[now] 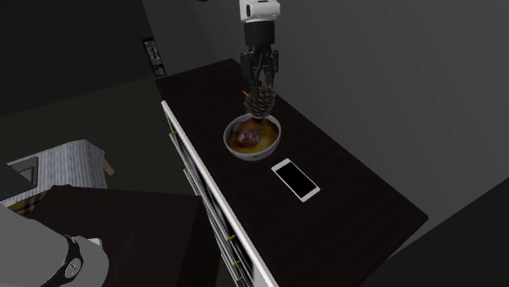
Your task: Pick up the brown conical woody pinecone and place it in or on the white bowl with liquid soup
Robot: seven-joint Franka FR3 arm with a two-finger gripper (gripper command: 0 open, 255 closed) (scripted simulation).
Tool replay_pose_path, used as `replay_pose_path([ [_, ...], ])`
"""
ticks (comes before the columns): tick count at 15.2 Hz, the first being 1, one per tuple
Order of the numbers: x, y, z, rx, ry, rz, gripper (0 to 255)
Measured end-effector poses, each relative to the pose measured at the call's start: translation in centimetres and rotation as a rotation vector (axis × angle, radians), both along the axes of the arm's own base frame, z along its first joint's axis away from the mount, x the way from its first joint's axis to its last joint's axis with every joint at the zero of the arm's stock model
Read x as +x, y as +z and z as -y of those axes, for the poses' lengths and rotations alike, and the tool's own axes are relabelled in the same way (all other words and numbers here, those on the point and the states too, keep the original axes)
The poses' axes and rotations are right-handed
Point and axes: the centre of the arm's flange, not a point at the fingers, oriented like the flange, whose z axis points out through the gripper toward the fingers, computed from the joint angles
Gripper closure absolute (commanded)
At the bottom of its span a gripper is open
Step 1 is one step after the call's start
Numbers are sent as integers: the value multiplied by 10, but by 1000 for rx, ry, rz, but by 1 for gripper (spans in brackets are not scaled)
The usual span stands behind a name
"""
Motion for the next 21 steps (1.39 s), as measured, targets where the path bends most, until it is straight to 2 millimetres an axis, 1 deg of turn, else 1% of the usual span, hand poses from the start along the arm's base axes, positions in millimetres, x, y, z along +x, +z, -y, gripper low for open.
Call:
replay_pose_path([
  [2, -19, 3, -20, 0, 0, 0, 255],
  [4, -26, -2, -30, 0, 0, 0, 255],
  [6, -30, -9, -32, -1, -1, -1, 255],
  [21, -30, -89, -33, -1, -2, 0, 255],
])
